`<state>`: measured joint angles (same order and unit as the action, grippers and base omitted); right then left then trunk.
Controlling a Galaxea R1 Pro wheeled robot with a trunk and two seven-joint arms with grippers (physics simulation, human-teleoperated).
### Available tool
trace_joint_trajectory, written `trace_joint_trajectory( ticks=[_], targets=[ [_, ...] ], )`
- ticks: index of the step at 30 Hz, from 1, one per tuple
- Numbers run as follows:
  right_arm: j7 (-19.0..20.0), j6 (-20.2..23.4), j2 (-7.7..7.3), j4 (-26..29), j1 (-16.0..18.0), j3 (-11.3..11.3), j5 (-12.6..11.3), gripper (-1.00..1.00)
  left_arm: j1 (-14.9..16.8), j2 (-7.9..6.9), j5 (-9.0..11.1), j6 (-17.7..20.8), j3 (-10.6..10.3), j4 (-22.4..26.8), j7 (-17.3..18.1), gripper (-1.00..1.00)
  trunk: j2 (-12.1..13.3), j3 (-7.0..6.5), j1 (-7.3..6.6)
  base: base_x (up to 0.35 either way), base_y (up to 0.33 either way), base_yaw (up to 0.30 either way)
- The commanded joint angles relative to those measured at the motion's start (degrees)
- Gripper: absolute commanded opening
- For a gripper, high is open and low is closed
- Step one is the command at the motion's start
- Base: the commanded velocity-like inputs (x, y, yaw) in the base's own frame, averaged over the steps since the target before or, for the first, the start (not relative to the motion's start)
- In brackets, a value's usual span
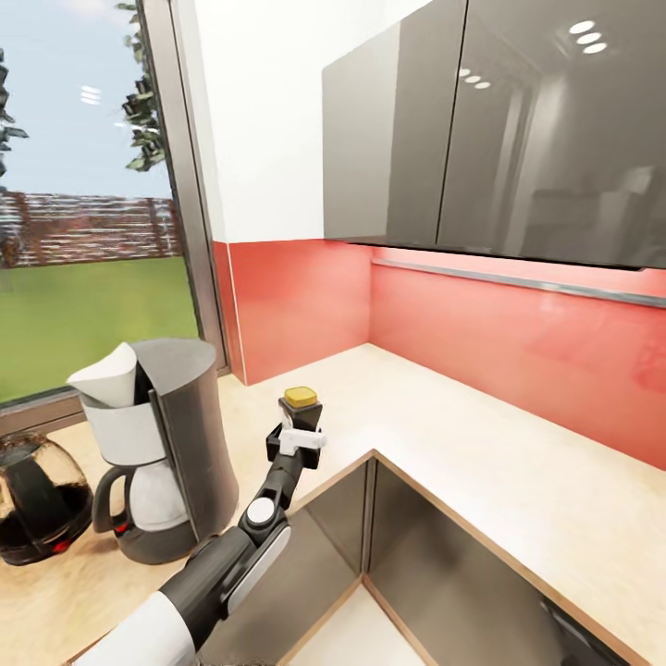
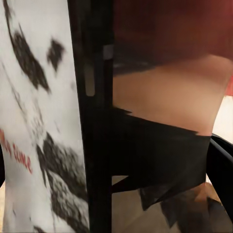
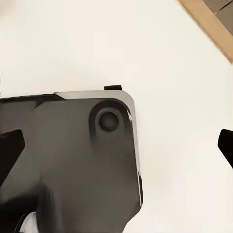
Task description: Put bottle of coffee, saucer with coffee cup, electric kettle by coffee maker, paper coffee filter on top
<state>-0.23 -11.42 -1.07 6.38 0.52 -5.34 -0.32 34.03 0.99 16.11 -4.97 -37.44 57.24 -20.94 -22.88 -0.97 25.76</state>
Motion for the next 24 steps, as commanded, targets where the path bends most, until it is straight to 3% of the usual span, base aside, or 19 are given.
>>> trace_joint_trajectory(
  ticks=[1, 13, 24],
  targets=[
    [0.05, -0.20, 0.01, -0.05, 0.01, -0.35, -0.03, 1.00, 0.07, -0.02, 0.67, -0.39, -0.26, -0.12, -0.34, -1.00, -0.04, 0.02, 0.02, 0.001, 0.000, 0.260],
    [0.05, -0.19, 0.01, -0.05, 0.01, -0.37, 0.01, 1.00, 0.07, 0.00, 0.54, -0.39, -0.28, -0.26, -0.33, -1.00, -0.04, 0.02, 0.02, 0.000, -0.051, 0.059],
    [0.05, -0.20, 0.01, -0.05, 0.01, -0.20, 0.04, 1.00, 0.07, -0.02, 1.02, -0.39, -0.29, -0.29, -0.33, -1.00, -0.04, 0.02, 0.02, 0.000, -0.178, 0.254]
  ],
)
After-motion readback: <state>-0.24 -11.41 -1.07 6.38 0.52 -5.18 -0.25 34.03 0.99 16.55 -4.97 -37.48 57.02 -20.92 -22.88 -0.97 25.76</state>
